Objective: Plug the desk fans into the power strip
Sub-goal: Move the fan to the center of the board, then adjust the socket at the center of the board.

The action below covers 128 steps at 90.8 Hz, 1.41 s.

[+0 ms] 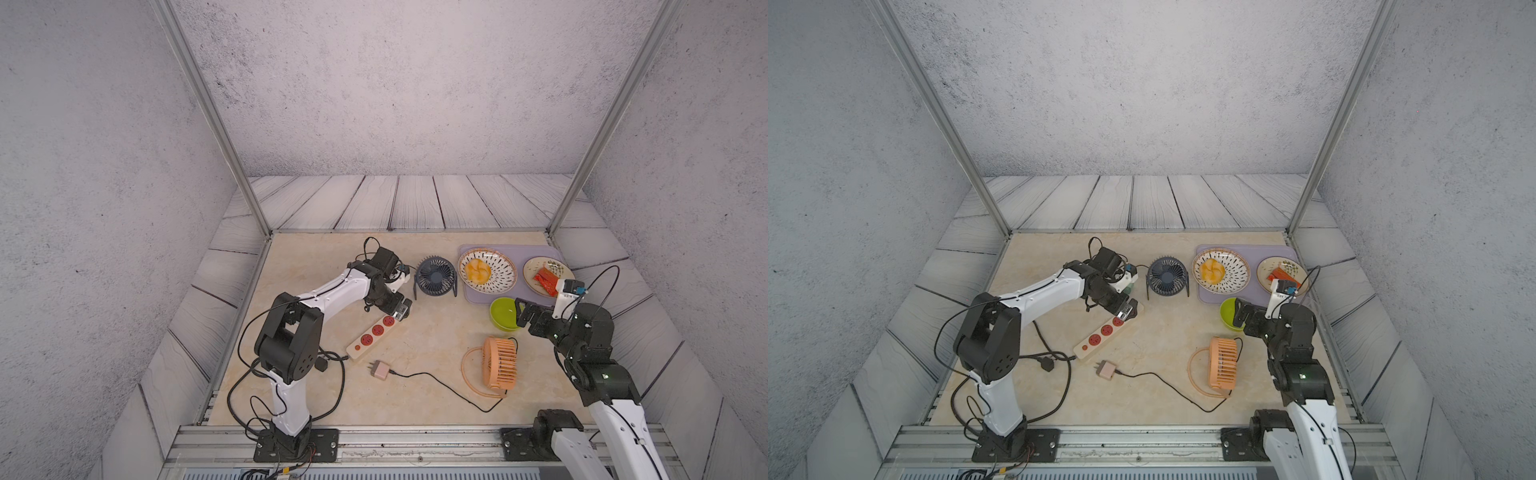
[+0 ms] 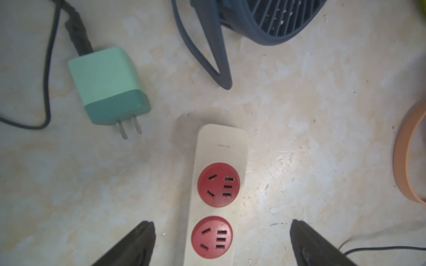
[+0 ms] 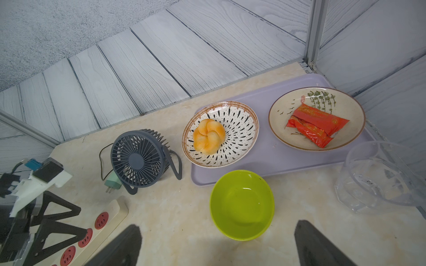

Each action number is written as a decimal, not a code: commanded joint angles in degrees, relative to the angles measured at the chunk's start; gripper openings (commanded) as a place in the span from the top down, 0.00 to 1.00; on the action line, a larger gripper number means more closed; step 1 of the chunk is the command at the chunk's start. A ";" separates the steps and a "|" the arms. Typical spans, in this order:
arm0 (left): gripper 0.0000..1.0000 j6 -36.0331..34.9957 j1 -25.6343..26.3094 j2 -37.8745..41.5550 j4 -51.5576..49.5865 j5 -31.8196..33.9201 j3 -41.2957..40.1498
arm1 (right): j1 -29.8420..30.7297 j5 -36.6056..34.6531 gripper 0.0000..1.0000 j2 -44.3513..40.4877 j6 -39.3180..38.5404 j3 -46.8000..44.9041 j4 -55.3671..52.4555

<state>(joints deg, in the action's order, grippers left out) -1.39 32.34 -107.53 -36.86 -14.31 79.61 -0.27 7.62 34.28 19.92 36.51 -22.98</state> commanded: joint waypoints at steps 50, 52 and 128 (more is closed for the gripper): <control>0.22 10.09 0.54 -7.34 -1.81 2.79 -0.39 | 0.07 -0.87 0.01 -2.10 0.42 -0.46 -0.41; 0.23 10.27 0.54 -7.52 -1.88 2.90 -0.35 | 0.09 -0.74 0.01 -2.33 0.44 -0.71 -0.22; 0.74 29.72 -6.76 -3.73 -1.70 11.87 -4.97 | 0.02 -1.89 0.01 -2.27 0.22 -0.99 -0.81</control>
<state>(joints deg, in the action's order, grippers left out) 23.22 26.11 -112.64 -36.93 -6.90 76.84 -0.27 6.70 32.14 19.94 36.23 -23.59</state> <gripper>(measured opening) 0.528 0.990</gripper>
